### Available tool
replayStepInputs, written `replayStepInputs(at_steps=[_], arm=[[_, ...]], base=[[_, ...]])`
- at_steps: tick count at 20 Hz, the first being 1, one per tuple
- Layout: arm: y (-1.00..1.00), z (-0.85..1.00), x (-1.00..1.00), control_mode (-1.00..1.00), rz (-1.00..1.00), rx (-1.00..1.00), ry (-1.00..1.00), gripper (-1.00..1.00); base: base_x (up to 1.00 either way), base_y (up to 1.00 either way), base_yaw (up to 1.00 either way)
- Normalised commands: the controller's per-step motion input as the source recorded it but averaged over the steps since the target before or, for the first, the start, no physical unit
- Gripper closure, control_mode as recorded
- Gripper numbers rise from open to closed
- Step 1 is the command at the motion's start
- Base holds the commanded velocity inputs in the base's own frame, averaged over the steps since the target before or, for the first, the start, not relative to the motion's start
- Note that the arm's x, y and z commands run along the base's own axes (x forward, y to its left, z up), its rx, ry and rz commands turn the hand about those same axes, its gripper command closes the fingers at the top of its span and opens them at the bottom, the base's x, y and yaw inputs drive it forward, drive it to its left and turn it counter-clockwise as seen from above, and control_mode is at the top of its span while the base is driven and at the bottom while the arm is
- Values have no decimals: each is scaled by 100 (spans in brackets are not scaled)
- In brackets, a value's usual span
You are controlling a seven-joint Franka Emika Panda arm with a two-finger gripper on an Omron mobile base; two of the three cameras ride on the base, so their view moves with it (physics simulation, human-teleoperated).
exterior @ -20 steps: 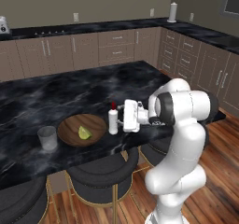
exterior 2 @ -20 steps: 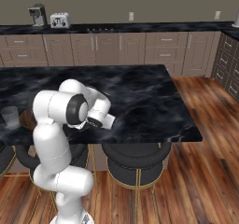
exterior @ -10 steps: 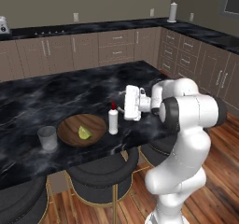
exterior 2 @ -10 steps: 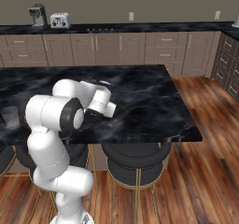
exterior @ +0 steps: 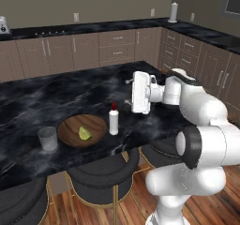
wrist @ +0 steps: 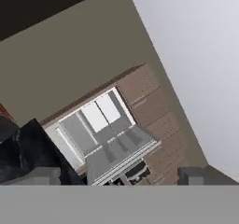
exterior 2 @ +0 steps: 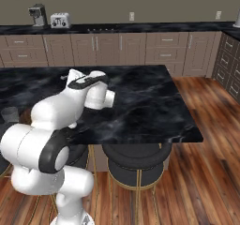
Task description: There is a bowl on the dining counter. Grab a lemon wedge from the fridge and place it in the bowl. Then get the liquor bottle and glass cup from the cabinet and place them next to the bowl.
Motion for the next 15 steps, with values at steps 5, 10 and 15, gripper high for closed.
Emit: replayStepInputs(at_steps=[5,10,15], arm=[[10,83,-100,-100,3,-30,-55,-100],[19,30,-100,-100,0,-45,-74,-100],[35,0,-100,-100,0,-46,-78,-100]], base=[[0,0,0],[0,0,0],[0,0,0]])
